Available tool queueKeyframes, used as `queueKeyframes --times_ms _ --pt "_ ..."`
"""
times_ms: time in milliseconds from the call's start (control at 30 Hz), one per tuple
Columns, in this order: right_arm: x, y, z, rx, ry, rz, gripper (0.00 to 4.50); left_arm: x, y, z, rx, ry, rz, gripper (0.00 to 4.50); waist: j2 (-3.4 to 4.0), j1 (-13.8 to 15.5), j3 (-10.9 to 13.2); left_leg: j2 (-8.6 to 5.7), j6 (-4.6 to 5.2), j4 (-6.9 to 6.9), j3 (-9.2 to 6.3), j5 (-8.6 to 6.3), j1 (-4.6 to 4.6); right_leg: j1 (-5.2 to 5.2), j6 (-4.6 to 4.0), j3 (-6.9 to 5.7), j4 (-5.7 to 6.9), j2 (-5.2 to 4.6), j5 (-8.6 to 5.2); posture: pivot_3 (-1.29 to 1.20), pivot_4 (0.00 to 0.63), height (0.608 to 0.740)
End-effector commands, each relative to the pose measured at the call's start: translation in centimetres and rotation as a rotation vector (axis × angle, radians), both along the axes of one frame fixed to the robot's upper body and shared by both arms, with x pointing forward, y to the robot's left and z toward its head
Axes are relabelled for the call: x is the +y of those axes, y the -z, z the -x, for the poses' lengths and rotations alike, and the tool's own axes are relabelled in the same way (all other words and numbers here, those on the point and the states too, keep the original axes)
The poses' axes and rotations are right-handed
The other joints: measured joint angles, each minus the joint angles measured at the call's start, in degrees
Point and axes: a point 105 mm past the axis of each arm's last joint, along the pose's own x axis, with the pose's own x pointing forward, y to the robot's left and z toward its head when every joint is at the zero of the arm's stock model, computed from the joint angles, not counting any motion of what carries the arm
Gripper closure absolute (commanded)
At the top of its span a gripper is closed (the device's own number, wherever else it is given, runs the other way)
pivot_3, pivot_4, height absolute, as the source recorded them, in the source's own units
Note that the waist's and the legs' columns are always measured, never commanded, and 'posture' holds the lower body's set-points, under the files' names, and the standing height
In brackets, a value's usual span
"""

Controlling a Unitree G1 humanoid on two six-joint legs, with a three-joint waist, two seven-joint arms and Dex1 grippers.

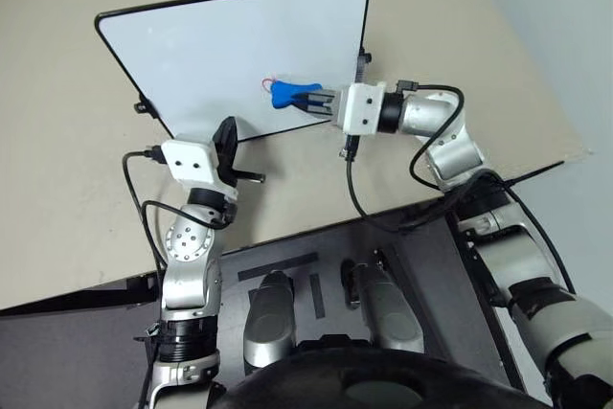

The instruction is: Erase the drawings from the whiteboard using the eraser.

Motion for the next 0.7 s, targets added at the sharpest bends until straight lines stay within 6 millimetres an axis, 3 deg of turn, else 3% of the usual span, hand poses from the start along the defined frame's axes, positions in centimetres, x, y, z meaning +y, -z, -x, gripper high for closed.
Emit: queueKeyframes --times_ms 33,267,367,533,700 --pt "0.9 -0.8 -0.9 -0.085 0.01 -0.006 4.48 -0.3 -1.1 -0.2 -0.051 0.009 -0.01 4.5 0.0 -0.02 0.0 -0.01 0.0 0.0 0.01 -0.01 -0.02 -0.03 0.01 0.0 0.0 0.0 0.01 0.0 0.15 0.74" --pt "1.4 -0.5 -1.8 -0.107 0.013 0.015 4.48 -0.1 -1.2 -0.2 -0.06 0.002 -0.01 4.5 0.01 -0.14 0.0 0.01 0.01 -0.03 0.0 -0.03 -0.01 -0.14 -0.06 0.0 0.05 0.0 0.12 0.0 0.15 0.74" --pt "1.6 -1.4 -2.2 -0.148 0.029 -0.016 4.48 -0.1 -1.3 -0.2 -0.062 0.0 -0.01 4.5 0.01 -0.19 0.0 0.0 0.01 -0.03 0.0 -0.02 0.02 -0.19 -0.12 -0.02 0.03 0.0 0.26 0.0 0.15 0.74" --pt "2.0 -4.8 -1.8 -0.246 0.008 -0.145 4.48 -0.2 -1.3 -0.3 -0.065 0.001 -0.01 4.5 0.01 -0.29 0.01 -0.02 0.03 0.0 -0.01 -0.01 0.02 -0.34 -0.18 -0.03 -0.06 0.0 0.58 0.0 0.15 0.74" --pt "2.8 -5.2 -1.1 -0.257 -0.025 -0.173 4.48 -0.3 -1.3 -0.4 -0.066 0.007 -0.008 4.5 0.01 -0.38 0.01 -0.03 0.02 -0.01 -0.01 -0.02 0.02 -0.47 -0.19 -0.06 -0.12 0.0 0.71 0.0 0.15 0.74"
